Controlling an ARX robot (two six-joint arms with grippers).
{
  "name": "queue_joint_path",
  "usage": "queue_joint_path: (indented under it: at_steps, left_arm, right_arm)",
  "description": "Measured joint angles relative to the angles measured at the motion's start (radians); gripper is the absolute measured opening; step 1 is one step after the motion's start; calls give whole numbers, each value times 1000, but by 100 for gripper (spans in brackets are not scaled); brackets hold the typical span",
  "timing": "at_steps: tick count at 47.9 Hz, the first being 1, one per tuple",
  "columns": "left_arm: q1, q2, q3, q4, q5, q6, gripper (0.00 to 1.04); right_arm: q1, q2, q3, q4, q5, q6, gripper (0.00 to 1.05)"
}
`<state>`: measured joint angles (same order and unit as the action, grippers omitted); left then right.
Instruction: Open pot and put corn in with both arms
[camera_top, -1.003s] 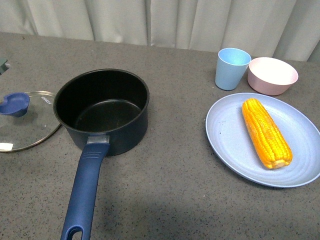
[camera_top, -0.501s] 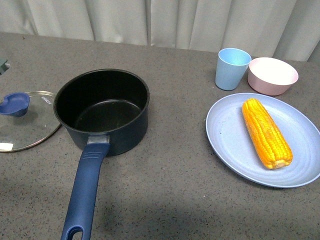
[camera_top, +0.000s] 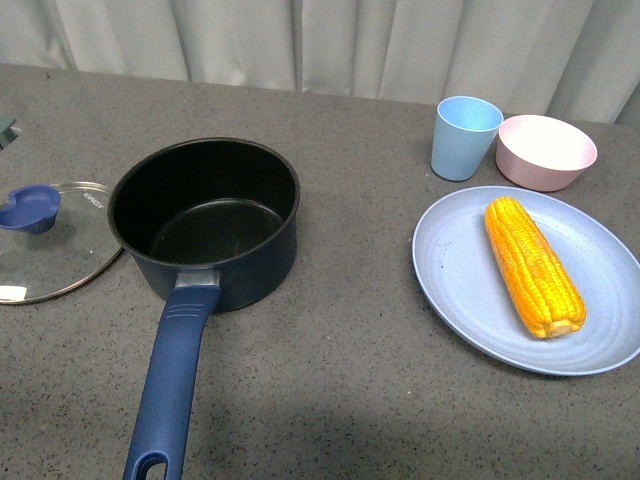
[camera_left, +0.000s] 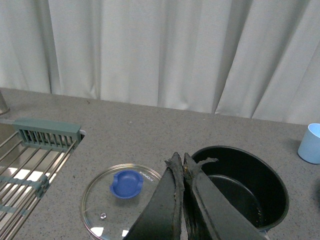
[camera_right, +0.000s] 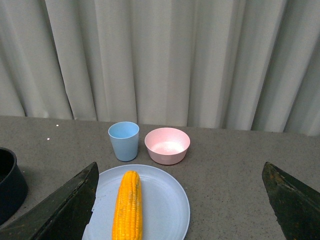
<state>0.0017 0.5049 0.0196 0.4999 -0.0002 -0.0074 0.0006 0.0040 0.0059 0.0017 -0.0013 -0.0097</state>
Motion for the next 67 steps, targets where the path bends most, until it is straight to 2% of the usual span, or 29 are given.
queue_joint_path:
  at_steps: [16, 43, 49, 58, 59, 63, 67]
  left_arm:
    - [0, -161, 0, -153, 0, 0, 4]
    - [0, -333, 0, -325, 0, 0, 4]
    - [0, -469, 0, -486, 0, 0, 4]
    - [0, -499, 0, -497, 0, 0, 4]
    - [0, -499, 0, -497, 0, 0, 5]
    - [0, -499, 0, -498, 0, 0, 24]
    - [0, -500, 0, -498, 0, 0, 42]
  right_arm:
    - [0, 0, 0, 0, 0, 0, 96]
    - [0, 0, 0, 0, 0, 0, 96]
    - [0, 0, 0, 0, 0, 0, 96]
    - [0, 0, 0, 0, 0, 0, 96]
    - [0, 0, 0, 0, 0, 0, 96]
    - [0, 0, 0, 0, 0, 0, 96]
    - [11, 123, 56, -99, 6, -66, 96]
